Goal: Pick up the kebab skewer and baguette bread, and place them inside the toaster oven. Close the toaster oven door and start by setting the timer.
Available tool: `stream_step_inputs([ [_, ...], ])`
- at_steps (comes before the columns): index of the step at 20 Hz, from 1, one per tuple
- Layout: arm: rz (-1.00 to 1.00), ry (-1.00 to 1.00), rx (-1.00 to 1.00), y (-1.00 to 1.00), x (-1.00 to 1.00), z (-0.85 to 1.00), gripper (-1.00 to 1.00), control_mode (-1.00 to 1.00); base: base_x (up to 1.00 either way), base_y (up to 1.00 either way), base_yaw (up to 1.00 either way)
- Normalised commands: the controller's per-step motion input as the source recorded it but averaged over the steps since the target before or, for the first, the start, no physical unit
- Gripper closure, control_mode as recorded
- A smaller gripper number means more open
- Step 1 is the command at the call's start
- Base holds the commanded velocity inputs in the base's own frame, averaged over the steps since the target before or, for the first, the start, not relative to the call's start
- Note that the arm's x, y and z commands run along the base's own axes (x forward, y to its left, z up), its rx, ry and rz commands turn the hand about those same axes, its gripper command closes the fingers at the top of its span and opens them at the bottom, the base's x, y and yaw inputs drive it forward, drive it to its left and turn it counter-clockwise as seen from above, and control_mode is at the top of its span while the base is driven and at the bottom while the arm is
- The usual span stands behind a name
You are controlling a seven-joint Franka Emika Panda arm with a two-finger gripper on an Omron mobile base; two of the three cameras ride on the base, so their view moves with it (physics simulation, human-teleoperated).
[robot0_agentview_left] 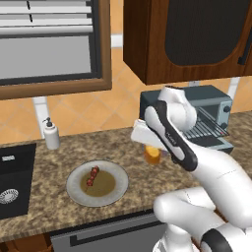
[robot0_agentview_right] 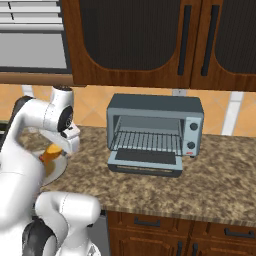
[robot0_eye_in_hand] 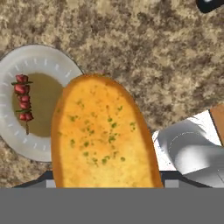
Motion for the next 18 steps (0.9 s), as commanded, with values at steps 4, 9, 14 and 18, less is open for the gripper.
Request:
stream_step_inputs([
  [4,-0.5,0.04,0.08,-1.0,-0.02,0.56,1.0,-1.0,0.0,0.0,0.0],
  [9,-0.62,0.07,0.01,-1.0,0.0,0.22,1.0,-1.0,0.0,0.0,0.0],
  [14,-0.62,0.08,0.0,-1.0,0.02,0.14,1.0,-1.0,0.0,0.0,0.0],
  [18,-0.42,0.01,0.0,-0.64,0.51,0.04,1.0,-1.0,0.0,0.0,0.0],
])
